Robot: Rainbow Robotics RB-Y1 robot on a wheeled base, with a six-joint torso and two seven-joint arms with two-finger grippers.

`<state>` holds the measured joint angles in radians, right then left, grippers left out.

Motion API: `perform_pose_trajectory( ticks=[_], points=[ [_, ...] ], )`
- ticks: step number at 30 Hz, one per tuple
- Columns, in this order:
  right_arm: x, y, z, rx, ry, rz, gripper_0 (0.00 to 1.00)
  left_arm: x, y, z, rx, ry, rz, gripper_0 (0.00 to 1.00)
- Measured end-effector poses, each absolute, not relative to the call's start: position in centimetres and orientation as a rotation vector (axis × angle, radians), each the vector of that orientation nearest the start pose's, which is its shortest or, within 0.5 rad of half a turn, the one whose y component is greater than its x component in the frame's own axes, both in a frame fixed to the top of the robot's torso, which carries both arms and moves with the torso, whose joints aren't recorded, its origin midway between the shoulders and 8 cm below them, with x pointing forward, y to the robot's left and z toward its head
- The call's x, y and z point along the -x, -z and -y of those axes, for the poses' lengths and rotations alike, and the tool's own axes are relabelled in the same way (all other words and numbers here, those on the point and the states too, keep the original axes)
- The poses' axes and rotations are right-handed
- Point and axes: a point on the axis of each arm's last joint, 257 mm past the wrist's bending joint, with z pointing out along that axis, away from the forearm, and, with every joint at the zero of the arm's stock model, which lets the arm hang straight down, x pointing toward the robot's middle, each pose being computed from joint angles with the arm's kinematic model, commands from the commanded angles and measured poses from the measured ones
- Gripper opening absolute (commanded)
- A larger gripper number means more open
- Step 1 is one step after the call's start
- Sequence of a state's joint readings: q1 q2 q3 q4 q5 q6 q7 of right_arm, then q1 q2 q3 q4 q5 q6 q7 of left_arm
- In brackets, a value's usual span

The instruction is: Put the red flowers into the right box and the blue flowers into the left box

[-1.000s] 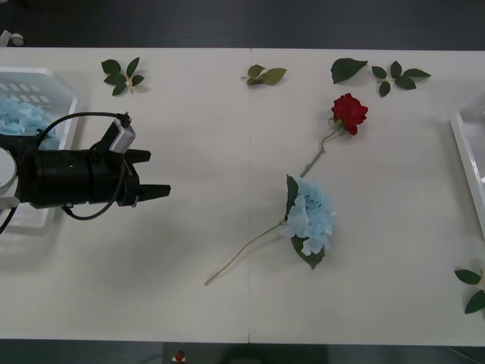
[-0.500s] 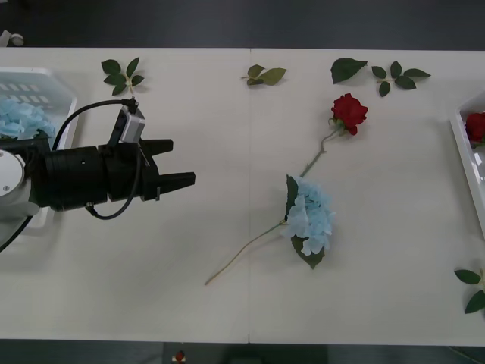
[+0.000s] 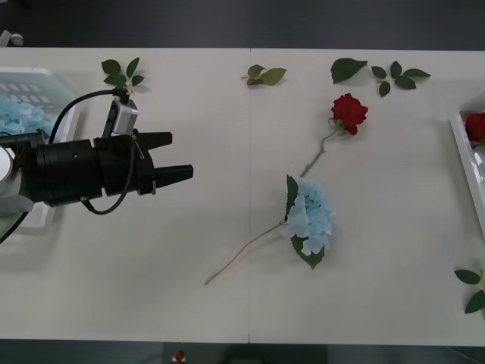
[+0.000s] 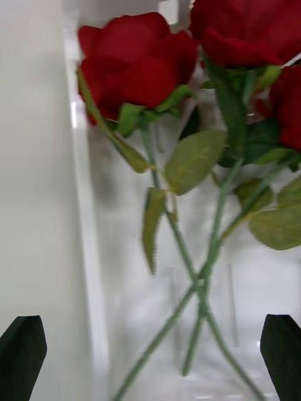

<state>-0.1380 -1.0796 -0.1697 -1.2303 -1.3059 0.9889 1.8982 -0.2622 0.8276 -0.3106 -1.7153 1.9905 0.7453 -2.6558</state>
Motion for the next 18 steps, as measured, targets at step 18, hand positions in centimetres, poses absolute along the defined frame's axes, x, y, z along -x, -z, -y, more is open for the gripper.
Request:
perform_pose_trajectory(
  ticks=[18],
  points=[
    [-48.0,20.0,40.3,-0.319,-0.211,-2.491,1.0,-45.6,14.7,-11.0,-0.915,0.807,-1.625,1.0]
  ],
)
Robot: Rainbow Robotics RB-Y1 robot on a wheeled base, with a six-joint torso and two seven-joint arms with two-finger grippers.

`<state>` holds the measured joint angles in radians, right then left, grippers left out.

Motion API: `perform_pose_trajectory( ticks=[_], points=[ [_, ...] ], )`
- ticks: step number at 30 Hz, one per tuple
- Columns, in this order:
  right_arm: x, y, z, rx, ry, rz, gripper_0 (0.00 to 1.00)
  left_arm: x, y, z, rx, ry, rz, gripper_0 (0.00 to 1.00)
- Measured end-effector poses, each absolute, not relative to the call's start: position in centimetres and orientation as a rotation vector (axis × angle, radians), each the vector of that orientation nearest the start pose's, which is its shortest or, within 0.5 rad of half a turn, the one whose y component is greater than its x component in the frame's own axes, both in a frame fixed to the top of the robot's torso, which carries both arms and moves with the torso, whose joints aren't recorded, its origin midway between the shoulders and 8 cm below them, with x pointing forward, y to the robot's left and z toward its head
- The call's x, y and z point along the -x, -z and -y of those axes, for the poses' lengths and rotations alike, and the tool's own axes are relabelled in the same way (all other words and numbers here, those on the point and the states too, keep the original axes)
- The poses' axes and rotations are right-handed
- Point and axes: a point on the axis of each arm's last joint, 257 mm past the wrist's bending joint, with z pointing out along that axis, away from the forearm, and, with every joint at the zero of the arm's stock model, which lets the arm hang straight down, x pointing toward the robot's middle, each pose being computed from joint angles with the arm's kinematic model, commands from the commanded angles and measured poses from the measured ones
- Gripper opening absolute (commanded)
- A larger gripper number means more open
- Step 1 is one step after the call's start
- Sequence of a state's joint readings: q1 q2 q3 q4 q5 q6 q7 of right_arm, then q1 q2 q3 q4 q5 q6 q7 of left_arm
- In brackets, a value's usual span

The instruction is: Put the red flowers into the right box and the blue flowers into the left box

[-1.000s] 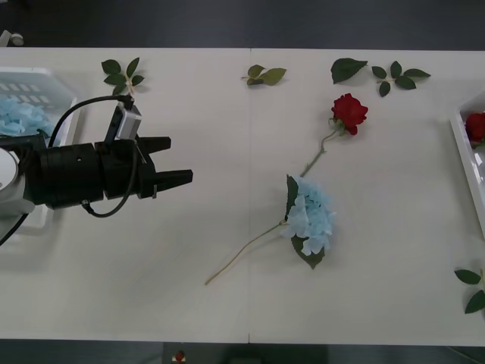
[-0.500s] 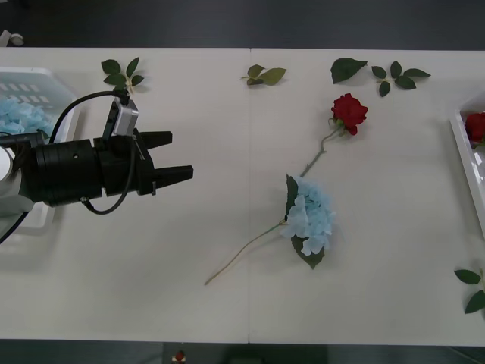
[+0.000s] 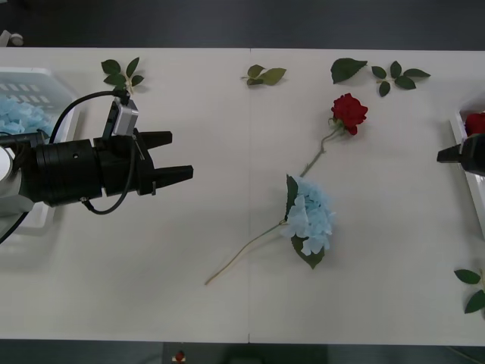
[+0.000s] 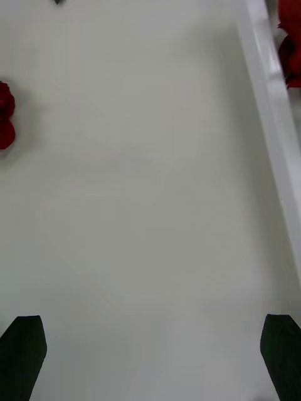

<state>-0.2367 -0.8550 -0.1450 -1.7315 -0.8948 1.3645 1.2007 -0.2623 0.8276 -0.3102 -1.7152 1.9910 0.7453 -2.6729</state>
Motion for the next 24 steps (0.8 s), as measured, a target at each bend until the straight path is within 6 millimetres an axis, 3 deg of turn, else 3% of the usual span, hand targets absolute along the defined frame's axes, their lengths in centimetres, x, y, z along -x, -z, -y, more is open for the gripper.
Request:
perform_pose_trajectory(
  ticks=[5,8,15,24],
  points=[
    [-50.4,20.2,34.6,-0.494,-0.232,-2.502,1.0,-45.6,14.7,-11.0,-0.915,0.807,-1.625,1.0],
    [-51.9,20.4,31.3,-0.5,-0.196,-2.495,1.0,-45.6,14.7,-11.0,-0.914,0.808,-1.625,1.0],
    [-55.3,23.2,26.1,-0.5,-0.125,-2.498,1.0,-45.6,14.7,-11.0,-0.914,0.808,-1.625,1.0],
    [-59.7,25.9,23.9,-0.604,-0.094,-2.472,1.0,-45.6,14.7,-11.0,-0.914,0.809,-1.625,1.0]
  ],
)
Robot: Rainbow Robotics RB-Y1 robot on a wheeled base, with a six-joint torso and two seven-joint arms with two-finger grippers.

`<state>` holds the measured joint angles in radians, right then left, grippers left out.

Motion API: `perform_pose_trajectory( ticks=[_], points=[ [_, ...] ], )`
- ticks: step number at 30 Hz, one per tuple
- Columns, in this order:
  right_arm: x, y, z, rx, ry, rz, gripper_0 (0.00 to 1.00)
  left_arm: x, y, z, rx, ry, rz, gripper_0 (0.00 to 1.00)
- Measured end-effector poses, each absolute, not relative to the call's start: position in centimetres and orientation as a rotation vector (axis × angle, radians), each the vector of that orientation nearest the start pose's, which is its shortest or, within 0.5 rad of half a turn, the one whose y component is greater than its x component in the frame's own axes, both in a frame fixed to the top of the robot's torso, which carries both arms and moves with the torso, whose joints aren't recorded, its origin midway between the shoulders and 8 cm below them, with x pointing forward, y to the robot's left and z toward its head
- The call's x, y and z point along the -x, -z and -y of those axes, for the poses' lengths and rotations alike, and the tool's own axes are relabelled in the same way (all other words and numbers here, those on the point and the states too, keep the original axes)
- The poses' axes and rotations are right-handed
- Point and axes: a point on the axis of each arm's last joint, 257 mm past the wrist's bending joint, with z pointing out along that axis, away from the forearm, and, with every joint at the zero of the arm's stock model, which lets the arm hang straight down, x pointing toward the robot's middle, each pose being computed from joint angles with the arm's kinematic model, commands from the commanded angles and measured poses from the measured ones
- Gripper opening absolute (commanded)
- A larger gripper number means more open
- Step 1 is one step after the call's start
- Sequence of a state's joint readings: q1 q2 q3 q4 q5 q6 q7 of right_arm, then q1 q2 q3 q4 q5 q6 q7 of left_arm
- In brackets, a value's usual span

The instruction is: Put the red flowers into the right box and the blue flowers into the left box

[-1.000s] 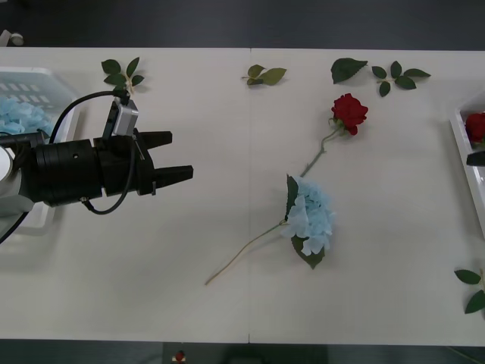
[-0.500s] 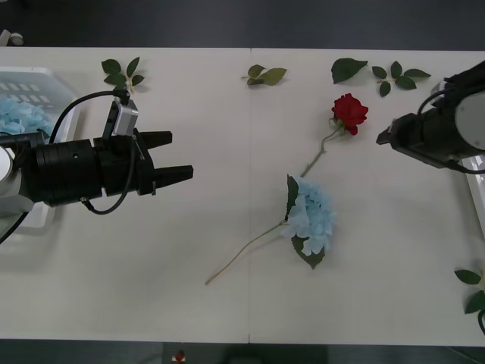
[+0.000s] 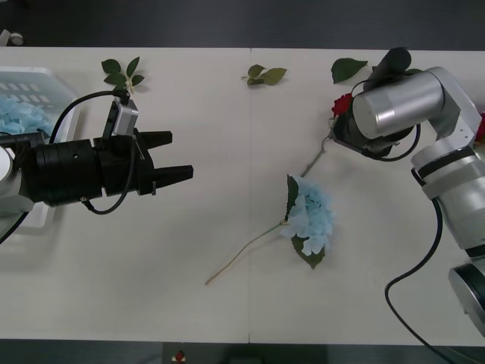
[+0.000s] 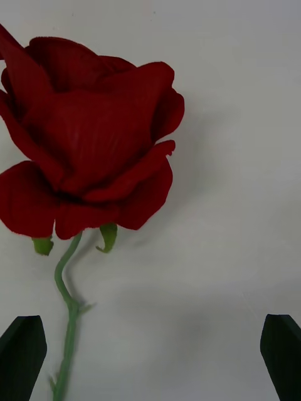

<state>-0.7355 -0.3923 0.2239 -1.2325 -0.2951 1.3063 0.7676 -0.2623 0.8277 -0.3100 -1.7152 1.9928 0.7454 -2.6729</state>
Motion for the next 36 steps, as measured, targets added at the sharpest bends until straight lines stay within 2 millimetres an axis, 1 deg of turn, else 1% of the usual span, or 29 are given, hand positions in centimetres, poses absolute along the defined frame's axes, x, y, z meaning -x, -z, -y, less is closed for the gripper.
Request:
perform_pose_trajectory(
  ticks=[4,10,13,17,24,25,27,30,32,34,35,36],
  points=[
    [-61.3,26.9,24.1,-0.625,-0.065,-2.46,1.0,-45.6,14.7,-11.0,-0.914,0.809,-1.625,1.0],
    [-63.0,28.0,24.2,-0.67,-0.052,-2.441,1.0,-45.6,14.7,-11.0,-0.913,0.809,-1.625,1.0],
    [-63.4,28.4,24.0,-0.694,-0.059,-2.439,1.0,-45.6,14.7,-11.0,-0.913,0.809,-1.625,1.0],
    [-64.0,28.5,23.2,-0.703,-0.082,-2.431,1.0,-45.6,14.7,-11.0,-0.913,0.809,-1.625,1.0],
    [-64.2,28.5,23.0,-0.69,-0.07,-2.427,0.99,-45.6,14.7,-11.0,-0.913,0.81,-1.625,1.0],
    [-64.2,28.5,23.0,-0.69,-0.07,-2.427,0.88,-45.6,14.7,-11.0,-0.913,0.81,-1.625,1.0],
    [-64.2,28.5,23.0,-0.69,-0.071,-2.427,0.69,-45.6,14.7,-11.0,-0.913,0.81,-1.625,1.0],
    [-64.3,28.4,23.0,-0.688,-0.073,-2.424,0.58,-45.6,14.7,-11.0,-0.913,0.81,-1.625,1.0],
    [-64.6,28.4,22.9,-0.684,-0.084,-2.412,0.54,-45.6,14.7,-11.0,-0.913,0.81,-1.625,1.0],
    [-64.7,28.6,23.1,-0.685,-0.087,-2.406,0.53,-45.6,14.7,-10.9,-0.912,0.812,-1.625,1.0],
    [-64.7,28.9,23.2,-0.687,-0.086,-2.405,0.51,-45.6,14.6,-10.9,-0.911,0.813,-1.624,1.0],
    [-64.7,29.2,23.4,-0.69,-0.086,-2.403,0.46,-45.6,14.6,-10.9,-0.91,0.814,-1.624,1.0]
  ],
)
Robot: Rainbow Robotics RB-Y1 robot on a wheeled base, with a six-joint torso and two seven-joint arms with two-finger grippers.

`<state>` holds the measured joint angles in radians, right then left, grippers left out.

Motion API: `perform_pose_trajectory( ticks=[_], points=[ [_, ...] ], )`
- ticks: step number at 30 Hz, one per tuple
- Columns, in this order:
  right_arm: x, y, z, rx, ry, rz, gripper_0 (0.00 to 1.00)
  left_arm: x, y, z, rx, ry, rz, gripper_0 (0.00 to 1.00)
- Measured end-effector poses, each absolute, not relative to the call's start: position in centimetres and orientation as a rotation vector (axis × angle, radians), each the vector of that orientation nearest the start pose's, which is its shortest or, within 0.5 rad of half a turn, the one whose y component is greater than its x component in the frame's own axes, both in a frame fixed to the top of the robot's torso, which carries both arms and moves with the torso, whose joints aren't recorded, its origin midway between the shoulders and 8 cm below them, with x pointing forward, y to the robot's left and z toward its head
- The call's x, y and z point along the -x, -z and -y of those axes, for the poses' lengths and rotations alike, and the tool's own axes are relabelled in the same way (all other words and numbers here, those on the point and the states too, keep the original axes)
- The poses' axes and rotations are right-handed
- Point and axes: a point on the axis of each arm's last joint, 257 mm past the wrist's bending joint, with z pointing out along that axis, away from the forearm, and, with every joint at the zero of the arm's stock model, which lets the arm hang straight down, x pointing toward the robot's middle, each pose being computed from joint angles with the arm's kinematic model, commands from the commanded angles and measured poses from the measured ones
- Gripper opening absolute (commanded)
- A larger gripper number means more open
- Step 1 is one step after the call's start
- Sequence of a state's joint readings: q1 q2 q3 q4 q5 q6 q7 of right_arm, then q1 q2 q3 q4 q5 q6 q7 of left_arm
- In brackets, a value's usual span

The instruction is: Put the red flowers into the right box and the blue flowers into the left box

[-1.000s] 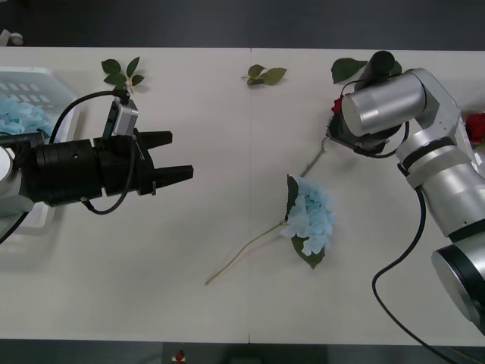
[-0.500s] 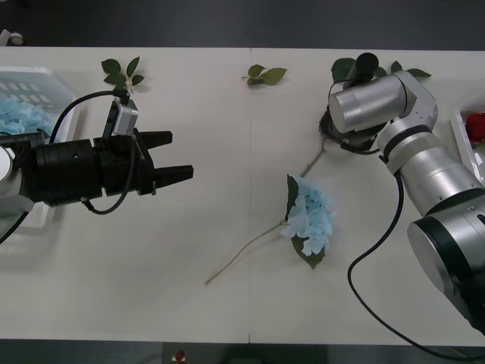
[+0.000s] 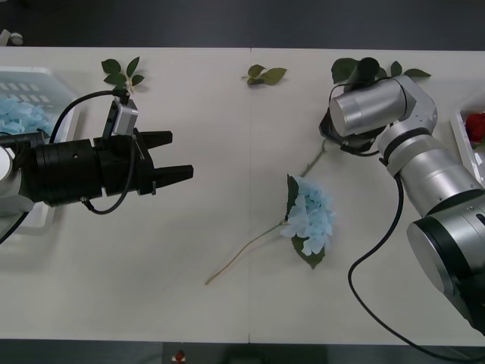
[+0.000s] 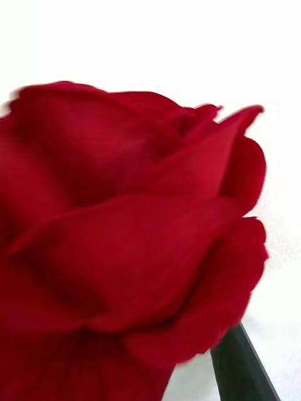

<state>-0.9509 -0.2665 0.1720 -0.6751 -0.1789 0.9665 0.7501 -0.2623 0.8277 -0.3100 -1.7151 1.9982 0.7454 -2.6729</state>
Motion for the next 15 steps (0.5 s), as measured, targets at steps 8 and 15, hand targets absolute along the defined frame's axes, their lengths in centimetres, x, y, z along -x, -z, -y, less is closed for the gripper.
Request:
perform_pose_trajectory(
  ticks=[8,15],
  points=[
    [-65.38,28.85,23.77,-0.695,-0.08,-2.391,0.0,-45.53,14.48,-10.87,-0.904,0.822,-1.623,1.0],
    [-65.35,28.9,23.5,-0.702,-0.095,-2.394,0.0,-45.53,14.47,-10.87,-0.904,0.823,-1.622,1.0]
  ],
)
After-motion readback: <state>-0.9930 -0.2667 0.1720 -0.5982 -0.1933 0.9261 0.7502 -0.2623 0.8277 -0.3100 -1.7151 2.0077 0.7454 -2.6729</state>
